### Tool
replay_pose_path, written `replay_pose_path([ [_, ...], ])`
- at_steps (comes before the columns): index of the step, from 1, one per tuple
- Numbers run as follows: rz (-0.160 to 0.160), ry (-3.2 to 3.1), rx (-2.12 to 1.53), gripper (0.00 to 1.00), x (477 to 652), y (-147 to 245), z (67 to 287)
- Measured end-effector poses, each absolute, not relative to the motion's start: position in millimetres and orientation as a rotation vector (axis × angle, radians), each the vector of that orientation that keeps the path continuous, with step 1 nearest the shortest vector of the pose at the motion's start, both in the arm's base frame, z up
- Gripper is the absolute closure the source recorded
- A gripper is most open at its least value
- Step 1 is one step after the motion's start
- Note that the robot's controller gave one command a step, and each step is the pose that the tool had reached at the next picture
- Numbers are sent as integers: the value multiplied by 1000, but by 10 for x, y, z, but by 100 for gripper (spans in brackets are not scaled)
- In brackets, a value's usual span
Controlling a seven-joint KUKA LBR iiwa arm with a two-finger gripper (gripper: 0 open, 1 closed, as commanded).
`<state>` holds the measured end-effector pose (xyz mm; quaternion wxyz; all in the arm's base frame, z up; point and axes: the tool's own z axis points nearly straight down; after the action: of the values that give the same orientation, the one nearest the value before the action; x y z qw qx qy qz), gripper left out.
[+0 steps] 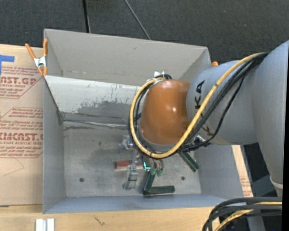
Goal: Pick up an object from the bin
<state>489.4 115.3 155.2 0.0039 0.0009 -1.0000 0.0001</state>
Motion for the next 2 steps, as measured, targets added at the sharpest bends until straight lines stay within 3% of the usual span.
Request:
replay_pose_path([
  [1,-1,-3141,1,0,4915,1149,1593],
  [2,-1,-3138,174,100,5496,844,697],
])
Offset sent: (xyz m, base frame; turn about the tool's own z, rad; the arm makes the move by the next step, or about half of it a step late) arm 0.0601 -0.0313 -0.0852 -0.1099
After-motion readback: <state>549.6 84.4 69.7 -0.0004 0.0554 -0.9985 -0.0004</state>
